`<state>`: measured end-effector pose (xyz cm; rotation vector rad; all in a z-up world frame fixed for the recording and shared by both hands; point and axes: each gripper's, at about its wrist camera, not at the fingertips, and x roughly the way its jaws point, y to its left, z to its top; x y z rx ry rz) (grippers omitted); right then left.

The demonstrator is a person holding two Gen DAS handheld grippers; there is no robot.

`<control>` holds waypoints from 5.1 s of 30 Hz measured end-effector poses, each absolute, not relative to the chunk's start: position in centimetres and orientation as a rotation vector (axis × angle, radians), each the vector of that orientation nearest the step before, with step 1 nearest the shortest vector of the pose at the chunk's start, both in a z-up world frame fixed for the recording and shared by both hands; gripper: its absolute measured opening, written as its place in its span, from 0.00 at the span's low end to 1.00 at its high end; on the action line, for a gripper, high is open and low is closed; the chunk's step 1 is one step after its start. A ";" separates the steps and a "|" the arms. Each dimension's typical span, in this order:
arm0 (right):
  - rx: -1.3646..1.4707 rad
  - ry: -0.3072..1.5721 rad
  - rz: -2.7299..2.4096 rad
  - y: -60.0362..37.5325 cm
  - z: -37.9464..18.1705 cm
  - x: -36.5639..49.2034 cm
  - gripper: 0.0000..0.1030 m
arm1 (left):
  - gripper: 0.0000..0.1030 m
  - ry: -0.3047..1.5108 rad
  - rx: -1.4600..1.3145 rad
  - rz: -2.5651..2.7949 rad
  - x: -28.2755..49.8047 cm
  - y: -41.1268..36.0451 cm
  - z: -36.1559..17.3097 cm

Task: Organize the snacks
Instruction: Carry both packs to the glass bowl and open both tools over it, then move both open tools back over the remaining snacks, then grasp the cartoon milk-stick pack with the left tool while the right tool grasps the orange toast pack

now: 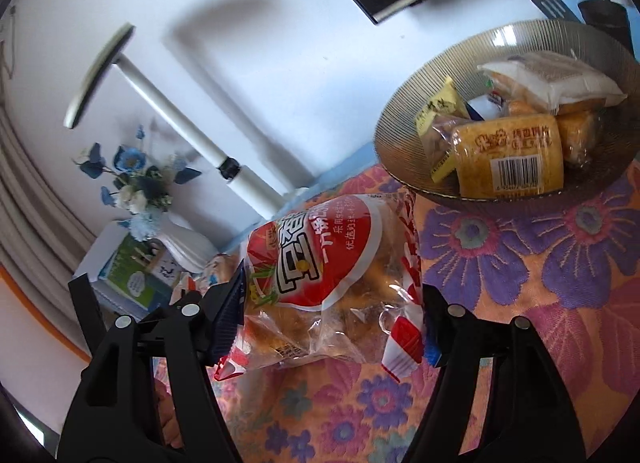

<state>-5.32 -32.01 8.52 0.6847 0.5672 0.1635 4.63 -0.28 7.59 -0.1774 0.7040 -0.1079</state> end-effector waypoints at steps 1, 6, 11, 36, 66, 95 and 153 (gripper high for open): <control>0.663 0.550 0.154 -31.9 9.1 -5.8 0.69 | 0.52 0.700 -0.154 -0.093 4.2 -0.5 7.9; 0.608 0.483 0.136 -33.1 11.9 -7.3 0.69 | 0.52 0.693 -0.106 -0.073 3.2 -1.8 9.4; 0.594 0.442 0.120 -34.9 14.0 -6.0 0.69 | 0.52 0.686 -0.134 -0.123 3.3 -3.6 11.4; 0.504 0.538 0.032 -48.3 16.0 8.7 0.96 | 0.95 0.795 0.045 -0.648 11.5 -30.2 11.5; 0.391 0.490 0.108 -33.5 20.2 4.0 0.97 | 0.95 0.676 0.107 -0.306 7.1 -12.1 15.9; 0.088 0.757 0.295 -18.3 8.2 0.8 0.97 | 0.95 0.796 -0.112 0.021 14.1 9.4 5.3; -0.449 0.898 0.723 -11.5 7.3 0.9 0.97 | 0.95 0.872 -0.148 -0.008 18.1 9.2 2.0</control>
